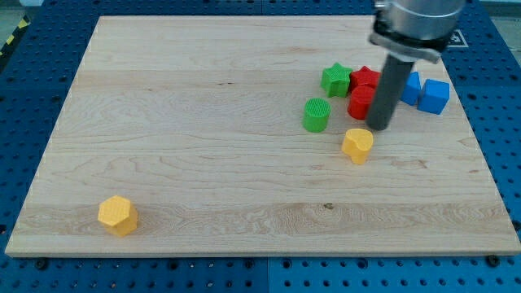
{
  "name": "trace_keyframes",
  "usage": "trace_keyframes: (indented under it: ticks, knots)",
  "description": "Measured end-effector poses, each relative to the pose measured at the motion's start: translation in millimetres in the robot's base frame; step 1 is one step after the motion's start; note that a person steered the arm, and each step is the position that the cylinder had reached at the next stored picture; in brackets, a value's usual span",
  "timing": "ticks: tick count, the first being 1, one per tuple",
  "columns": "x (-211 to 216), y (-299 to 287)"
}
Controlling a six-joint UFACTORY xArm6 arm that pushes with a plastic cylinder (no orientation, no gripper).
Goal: Push the yellow heart towards the yellow hexagon
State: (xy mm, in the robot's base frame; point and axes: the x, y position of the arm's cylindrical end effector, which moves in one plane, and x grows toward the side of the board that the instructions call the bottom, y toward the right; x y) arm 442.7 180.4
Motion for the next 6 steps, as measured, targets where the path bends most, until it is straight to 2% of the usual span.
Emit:
trace_keyframes:
  ticks: [1,3,4,5,6]
  knots:
    - [22,6]
    - [84,-156]
    - [88,-186]
    - [74,-180]
    - [83,-186]
